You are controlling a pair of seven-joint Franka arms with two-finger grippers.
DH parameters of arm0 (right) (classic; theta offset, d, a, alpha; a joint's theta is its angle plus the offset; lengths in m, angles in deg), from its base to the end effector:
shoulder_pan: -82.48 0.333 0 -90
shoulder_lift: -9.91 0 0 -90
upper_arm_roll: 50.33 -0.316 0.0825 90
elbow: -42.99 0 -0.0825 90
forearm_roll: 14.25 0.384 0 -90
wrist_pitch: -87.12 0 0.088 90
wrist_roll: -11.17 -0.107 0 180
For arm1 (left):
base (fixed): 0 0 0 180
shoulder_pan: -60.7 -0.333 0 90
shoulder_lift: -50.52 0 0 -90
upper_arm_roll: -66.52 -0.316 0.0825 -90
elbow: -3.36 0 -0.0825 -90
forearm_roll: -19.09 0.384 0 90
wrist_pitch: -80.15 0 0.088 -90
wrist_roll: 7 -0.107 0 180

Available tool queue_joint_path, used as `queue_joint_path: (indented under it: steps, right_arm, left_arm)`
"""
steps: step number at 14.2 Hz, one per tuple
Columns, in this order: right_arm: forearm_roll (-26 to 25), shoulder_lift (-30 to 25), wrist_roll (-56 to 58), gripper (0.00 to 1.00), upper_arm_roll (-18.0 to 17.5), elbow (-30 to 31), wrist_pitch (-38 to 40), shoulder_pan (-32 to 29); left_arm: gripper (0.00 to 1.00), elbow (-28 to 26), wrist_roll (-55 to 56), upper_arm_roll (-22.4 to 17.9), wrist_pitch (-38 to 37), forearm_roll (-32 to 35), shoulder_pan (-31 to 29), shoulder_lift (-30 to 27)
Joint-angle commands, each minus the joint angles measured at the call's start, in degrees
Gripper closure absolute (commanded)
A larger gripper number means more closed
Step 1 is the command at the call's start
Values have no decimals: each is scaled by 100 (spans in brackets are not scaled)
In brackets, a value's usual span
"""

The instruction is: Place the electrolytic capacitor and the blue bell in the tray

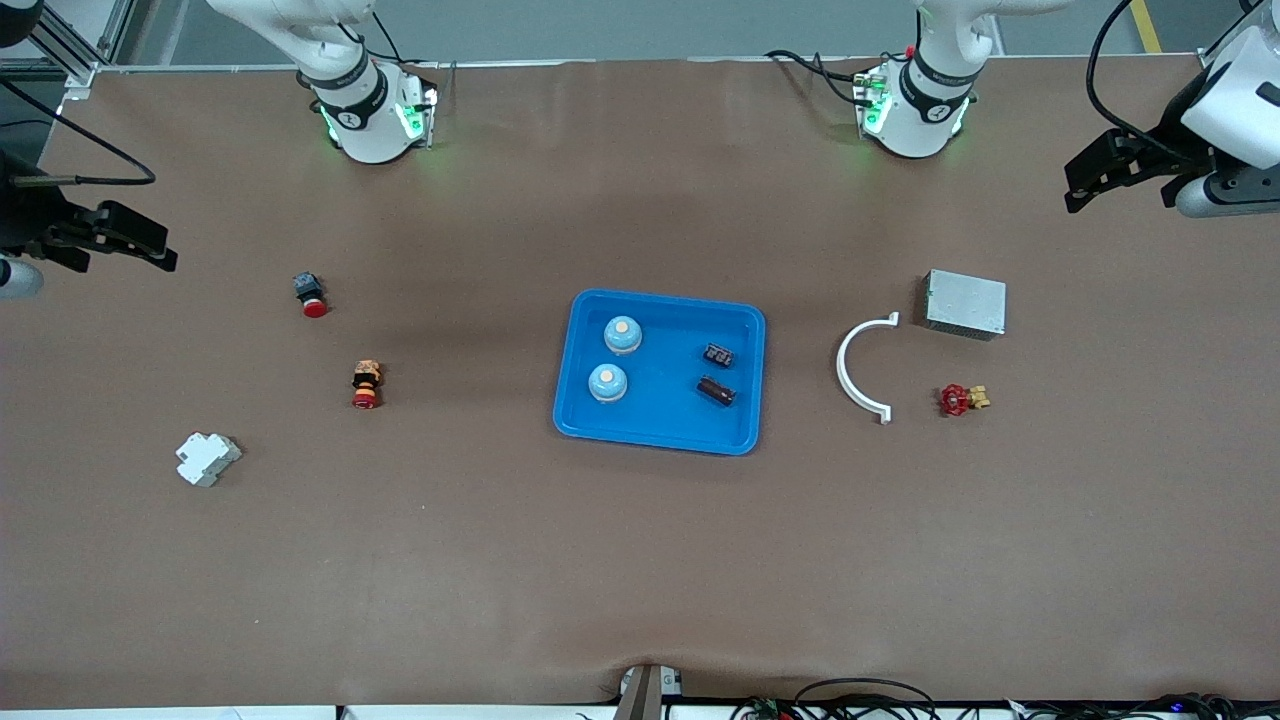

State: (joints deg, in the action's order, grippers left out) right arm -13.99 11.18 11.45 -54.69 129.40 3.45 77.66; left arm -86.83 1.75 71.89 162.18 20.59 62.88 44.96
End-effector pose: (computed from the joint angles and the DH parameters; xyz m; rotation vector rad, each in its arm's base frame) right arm 0.5501 -0.0044 0.6322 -3.1330 0.0043 0.1095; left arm 0.5049 -0.0666 0.6625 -3.0995 -0.0382 0.0626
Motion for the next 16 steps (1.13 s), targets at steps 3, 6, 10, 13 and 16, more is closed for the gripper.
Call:
queue_joint_path:
  steps: [3,6,10,13,16]
  right_arm:
    - [-69,-197,139,0,58,25,-70,-89]
    - [-16,-232,130,0,111,25,-88,-133]
    - [-16,-232,122,0,111,25,-97,-133]
    - [-16,-267,113,0,111,25,-97,-133]
    - [-16,-285,95,0,102,25,-88,-133]
  left_arm:
    - [0,106,-5,43,-3,-17,-8,-7]
    - [0,106,-101,34,-55,-61,-25,-60]
    - [0,194,-76,34,-73,0,-16,-77]
    - [0,203,-76,43,-73,26,1,-77]
    - [0,203,-93,43,-73,26,28,-77]
